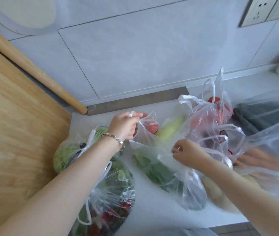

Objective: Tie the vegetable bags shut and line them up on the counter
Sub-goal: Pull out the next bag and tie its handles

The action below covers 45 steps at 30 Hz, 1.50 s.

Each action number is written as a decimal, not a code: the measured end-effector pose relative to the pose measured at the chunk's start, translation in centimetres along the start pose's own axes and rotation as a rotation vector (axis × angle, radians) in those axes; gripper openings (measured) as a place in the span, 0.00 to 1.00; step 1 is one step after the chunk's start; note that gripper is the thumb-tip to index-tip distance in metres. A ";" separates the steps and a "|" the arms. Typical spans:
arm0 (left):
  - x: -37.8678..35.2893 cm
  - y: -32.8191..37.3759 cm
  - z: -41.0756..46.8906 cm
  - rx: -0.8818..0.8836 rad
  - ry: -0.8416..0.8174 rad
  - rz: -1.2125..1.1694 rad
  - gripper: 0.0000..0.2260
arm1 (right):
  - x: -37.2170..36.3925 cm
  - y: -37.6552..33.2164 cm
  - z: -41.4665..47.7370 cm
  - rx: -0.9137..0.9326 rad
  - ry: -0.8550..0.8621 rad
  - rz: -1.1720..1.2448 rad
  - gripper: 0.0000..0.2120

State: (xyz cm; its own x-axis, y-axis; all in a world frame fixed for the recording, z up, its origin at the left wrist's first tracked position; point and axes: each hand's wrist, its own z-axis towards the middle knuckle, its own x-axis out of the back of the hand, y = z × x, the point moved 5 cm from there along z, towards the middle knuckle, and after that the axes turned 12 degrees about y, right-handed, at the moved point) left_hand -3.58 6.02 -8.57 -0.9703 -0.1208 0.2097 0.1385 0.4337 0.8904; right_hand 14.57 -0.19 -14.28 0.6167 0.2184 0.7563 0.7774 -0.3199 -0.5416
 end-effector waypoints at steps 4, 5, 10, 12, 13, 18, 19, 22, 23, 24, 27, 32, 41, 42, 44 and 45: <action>4.5 -1.4 0.4 0.097 0.037 -0.138 0.11 | 1.4 -0.8 0.6 0.066 -0.068 0.056 0.09; 5.5 -1.7 0.4 0.100 0.062 -0.159 0.11 | 1.5 -1.2 0.6 0.076 -0.107 0.053 0.11; 8.4 -2.7 0.1 -0.005 0.209 -0.019 0.15 | 2.1 -2.9 0.1 0.128 -0.292 -0.082 0.17; 8.5 -2.9 0.0 -0.084 0.261 0.113 0.17 | 2.7 -3.8 0.0 0.157 -0.281 -0.126 0.18; 8.5 -2.9 -0.1 -0.107 0.275 0.141 0.17 | 3.1 -4.2 0.0 0.175 -0.254 -0.147 0.18; 8.2 -2.5 -0.1 -0.109 0.292 0.114 0.17 | 4.7 -4.7 0.1 0.196 -0.172 -0.205 0.21; 8.2 -2.4 -0.1 -0.107 0.282 0.115 0.17 | 4.8 -4.7 0.2 0.205 -0.147 -0.223 0.21; 7.9 -2.4 -0.2 -0.077 0.257 0.060 0.18 | 4.8 -4.8 -0.1 0.222 -0.181 -0.223 0.19; 7.9 -2.4 -0.2 -0.063 0.252 0.030 0.17 | 4.6 -4.8 -0.5 0.221 -0.233 -0.204 0.16; 7.9 -2.4 -0.1 -0.052 0.249 0.005 0.17 | 4.5 -4.9 -0.8 0.230 -0.281 -0.191 0.13; 7.9 -2.5 0.1 -0.032 0.245 -0.020 0.17 | 3.7 -4.7 -1.5 0.284 -0.347 -0.274 0.12; 7.6 -2.5 0.1 -0.034 0.233 -0.010 0.17 | 2.0 -4.2 -0.6 0.252 -0.227 -0.525 0.26; 8.8 -2.8 0.1 -0.025 0.259 0.020 0.18 | 4.3 -3.2 1.1 0.111 -0.063 -0.512 0.09; 8.9 -2.9 0.2 -0.028 0.264 0.027 0.18 | 5.3 -3.1 1.4 0.093 -0.021 -0.453 0.11; 9.0 -3.0 0.2 -0.046 0.276 0.027 0.18 | 6.8 -2.6 2.1 0.068 0.011 -0.373 0.10; 9.1 -2.9 0.2 -0.060 0.285 0.021 0.18 | 7.4 -2.3 2.3 0.059 0.022 -0.368 0.08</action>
State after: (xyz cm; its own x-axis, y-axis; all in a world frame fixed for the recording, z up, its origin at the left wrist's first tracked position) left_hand -12.82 3.86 -9.33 -0.8731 -0.3622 0.3264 0.1779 0.3865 0.9050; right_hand 17.64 4.27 -8.33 0.2923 0.2890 0.9116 0.9528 -0.1699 -0.2516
